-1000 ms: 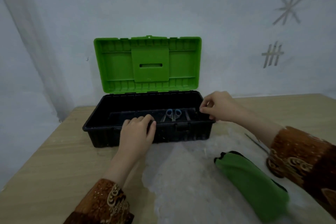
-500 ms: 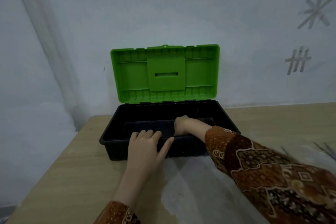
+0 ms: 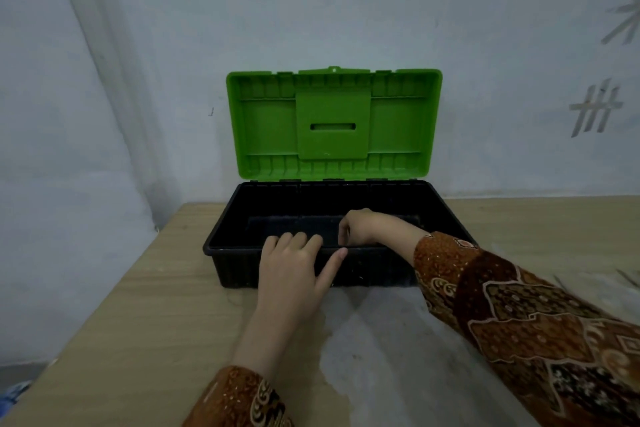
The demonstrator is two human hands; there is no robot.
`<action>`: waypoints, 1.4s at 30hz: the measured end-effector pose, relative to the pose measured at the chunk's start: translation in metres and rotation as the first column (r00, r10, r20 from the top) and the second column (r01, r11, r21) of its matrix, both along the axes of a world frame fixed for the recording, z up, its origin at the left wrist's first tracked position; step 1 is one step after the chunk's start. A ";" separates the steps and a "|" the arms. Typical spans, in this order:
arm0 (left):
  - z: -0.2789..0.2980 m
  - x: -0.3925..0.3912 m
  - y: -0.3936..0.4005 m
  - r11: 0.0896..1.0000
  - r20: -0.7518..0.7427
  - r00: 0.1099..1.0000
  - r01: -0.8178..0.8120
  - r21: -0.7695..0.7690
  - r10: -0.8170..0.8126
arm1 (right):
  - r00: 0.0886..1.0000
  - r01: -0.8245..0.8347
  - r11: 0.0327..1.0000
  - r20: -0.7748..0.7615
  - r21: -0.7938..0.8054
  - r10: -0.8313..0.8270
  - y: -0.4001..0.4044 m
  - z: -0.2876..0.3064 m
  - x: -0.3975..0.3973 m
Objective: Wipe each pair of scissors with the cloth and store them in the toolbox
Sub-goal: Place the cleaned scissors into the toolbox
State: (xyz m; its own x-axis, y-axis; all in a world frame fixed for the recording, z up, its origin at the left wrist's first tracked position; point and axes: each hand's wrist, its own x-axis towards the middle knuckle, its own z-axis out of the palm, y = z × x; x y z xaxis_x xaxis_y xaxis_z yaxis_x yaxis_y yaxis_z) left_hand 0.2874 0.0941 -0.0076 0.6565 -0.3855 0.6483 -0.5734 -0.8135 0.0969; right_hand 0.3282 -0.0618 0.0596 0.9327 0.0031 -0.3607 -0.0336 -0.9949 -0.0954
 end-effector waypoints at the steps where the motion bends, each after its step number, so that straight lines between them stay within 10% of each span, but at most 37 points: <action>1: 0.000 -0.001 0.001 1.000 -0.012 1.000 0.000 0.003 0.000 | 1.000 0.018 0.999 0.012 0.046 -0.018 -0.003 0.002 -0.001; 5: 0.005 -0.002 -0.001 1.000 -0.071 0.997 0.008 -0.024 -0.010 | 0.970 0.160 0.925 0.117 0.343 -0.212 -0.033 0.025 -0.019; 14: 0.049 -0.079 -0.079 0.899 -0.021 0.924 0.366 -0.239 -0.382 | 0.876 0.382 0.876 0.187 0.294 -0.445 -0.176 0.047 -0.169; 19: 0.048 -0.144 -0.172 0.867 -0.223 0.850 0.496 0.035 -0.477 | 0.818 0.502 0.836 0.192 0.224 -0.542 -0.233 0.020 -0.247; 29: 0.031 -0.182 -0.277 0.821 -0.535 0.844 0.319 0.473 -0.019 | 0.840 0.464 0.872 0.236 0.153 -0.489 -0.243 -0.047 -0.281; 35: 0.035 -0.192 -0.271 0.921 -0.554 0.827 0.283 0.268 -0.093 | 0.744 0.443 0.869 0.451 0.219 -0.493 -0.235 -0.037 -0.291; 39: 0.049 -0.188 -0.238 0.956 -0.661 0.691 0.225 -0.187 -0.292 | 0.635 0.356 0.882 0.613 0.308 -0.470 -0.221 -0.025 -0.293; 42: 0.054 -0.181 -0.204 0.813 -0.655 0.561 0.059 -0.579 -0.507 | 0.541 0.260 0.877 0.691 0.405 -0.480 -0.195 -0.014 -0.292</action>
